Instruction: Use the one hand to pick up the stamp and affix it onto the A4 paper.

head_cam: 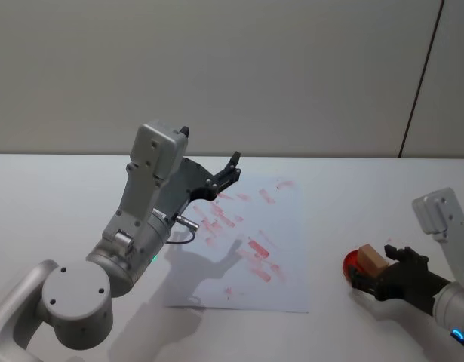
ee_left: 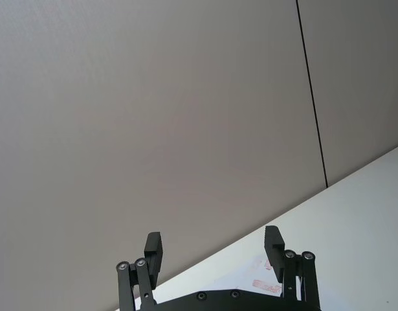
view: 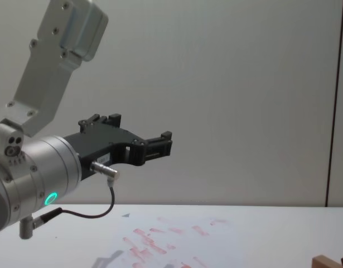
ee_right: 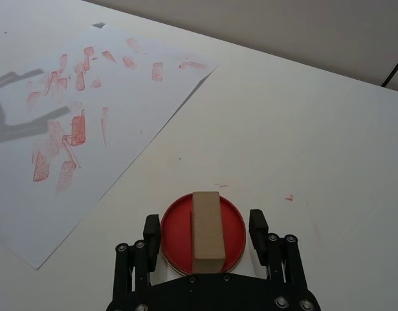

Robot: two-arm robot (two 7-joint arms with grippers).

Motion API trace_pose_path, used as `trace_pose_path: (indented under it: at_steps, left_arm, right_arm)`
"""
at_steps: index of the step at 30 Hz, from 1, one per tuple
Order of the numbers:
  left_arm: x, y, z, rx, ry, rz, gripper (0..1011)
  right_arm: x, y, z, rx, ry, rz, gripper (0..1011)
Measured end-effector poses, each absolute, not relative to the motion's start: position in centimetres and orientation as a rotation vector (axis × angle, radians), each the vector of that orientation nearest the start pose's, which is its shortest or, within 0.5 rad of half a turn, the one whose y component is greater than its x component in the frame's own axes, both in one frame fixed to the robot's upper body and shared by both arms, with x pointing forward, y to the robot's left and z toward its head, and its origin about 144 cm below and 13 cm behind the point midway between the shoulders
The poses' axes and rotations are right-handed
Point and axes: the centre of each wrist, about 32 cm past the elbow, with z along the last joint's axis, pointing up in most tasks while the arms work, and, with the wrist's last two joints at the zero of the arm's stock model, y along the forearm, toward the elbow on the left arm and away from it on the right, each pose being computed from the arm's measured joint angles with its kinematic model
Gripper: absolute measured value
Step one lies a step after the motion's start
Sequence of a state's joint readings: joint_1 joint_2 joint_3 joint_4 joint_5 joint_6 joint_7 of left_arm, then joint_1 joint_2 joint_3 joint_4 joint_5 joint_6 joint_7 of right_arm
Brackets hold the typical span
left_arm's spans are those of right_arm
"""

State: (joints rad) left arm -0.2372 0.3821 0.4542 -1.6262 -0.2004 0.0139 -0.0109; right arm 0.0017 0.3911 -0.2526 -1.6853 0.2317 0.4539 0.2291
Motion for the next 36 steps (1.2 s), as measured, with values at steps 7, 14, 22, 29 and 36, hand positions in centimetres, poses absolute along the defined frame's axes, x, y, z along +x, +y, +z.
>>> trace_pose_path:
  at_steps: [7,14,22,29,36]
  left_arm:
    - [49.20,19.84,120.44,0.061,-0.268,1.124,1003]
    - [49.20,19.84,120.44,0.061,-0.268,1.124,1003]
    - [49.20,19.84,120.44,0.061,-0.268,1.124,1003]
    - [49.20,19.84,120.44,0.061,-0.268,1.124,1003]
    - [49.20,19.84,120.44,0.061,-0.268,1.124,1002]
  right_arm:
    - [44.89,-25.11,116.27,-0.443,0.209,-1.079,689]
    - [44.93,-25.03,116.23,-0.444,0.208,-1.079,477]
    - [44.96,-25.00,116.19,-0.446,0.208,-1.079,232]
    - [44.98,-24.99,116.17,-0.445,0.205,-1.079,220]
    - [45.15,-24.92,116.29,-0.428,0.186,-1.082,220]
